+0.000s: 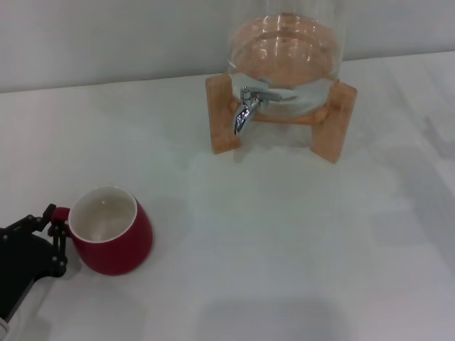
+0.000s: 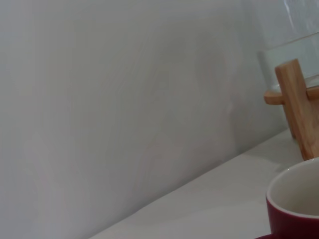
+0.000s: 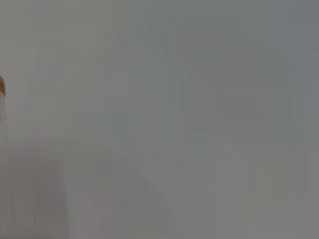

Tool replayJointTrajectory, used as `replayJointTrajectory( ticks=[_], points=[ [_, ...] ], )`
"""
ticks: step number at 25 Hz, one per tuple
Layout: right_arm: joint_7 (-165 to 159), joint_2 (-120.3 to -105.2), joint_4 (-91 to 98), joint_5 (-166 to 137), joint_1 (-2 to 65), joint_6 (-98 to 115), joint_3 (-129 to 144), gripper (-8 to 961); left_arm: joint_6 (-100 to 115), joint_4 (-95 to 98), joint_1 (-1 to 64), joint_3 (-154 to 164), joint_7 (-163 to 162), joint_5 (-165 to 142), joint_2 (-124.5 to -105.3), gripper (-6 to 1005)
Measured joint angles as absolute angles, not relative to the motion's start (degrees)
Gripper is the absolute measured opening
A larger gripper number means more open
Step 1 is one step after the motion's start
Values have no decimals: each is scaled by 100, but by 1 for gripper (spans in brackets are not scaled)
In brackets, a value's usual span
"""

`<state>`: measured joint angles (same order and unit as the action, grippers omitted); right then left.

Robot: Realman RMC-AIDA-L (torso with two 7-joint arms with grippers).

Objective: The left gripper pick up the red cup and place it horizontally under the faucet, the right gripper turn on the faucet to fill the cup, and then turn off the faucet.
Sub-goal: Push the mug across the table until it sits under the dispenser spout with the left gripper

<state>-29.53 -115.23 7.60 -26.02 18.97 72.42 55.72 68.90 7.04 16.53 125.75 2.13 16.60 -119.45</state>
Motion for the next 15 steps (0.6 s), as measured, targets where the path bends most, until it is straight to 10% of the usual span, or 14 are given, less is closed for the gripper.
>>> replayJointTrajectory(
  ticks=[15],
  points=[
    [-2953, -11523, 750, -2602, 1880, 7243, 5572, 868, 6908, 779, 1670, 12580, 202, 1585, -11939, 88]
  ],
)
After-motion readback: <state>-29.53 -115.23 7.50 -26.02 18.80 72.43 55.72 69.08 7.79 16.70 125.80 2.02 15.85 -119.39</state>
